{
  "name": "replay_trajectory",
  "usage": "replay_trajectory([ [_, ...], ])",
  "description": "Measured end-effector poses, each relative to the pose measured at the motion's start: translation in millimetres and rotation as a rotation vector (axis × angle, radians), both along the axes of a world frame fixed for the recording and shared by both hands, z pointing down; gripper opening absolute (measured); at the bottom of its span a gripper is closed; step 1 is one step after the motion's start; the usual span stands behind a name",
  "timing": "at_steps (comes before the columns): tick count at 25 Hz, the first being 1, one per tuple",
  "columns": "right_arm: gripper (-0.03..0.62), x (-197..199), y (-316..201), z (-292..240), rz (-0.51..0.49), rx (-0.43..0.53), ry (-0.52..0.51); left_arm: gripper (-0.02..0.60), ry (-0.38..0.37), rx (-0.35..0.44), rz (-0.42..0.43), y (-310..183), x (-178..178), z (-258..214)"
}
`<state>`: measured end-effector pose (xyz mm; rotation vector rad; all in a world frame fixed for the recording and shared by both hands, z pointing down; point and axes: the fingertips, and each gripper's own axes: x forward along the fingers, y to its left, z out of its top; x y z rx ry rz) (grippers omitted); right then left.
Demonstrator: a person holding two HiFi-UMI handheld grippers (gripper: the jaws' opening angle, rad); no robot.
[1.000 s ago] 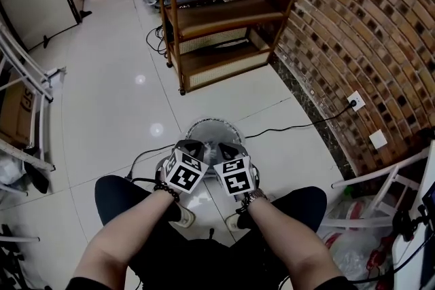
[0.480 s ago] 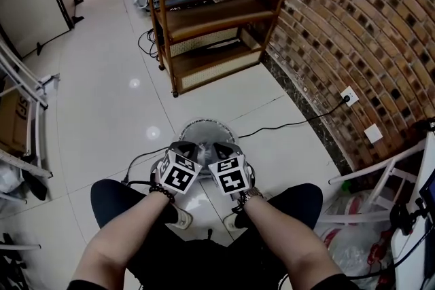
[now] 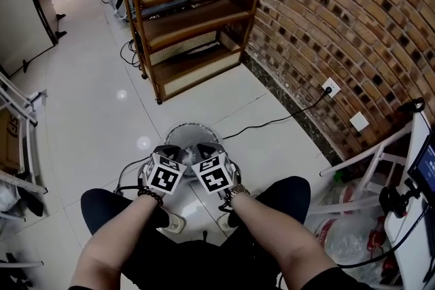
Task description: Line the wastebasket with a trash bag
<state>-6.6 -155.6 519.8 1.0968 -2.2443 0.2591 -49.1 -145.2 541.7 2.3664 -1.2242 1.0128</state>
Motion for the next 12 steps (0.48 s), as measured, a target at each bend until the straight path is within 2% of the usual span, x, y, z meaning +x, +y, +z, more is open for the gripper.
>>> replay_trajectory([
  [12, 0.002, 2, 5, -13, -0.016, 0.018, -0.003, 0.003, -0.021, -0.002, -0.002, 5, 4, -6],
])
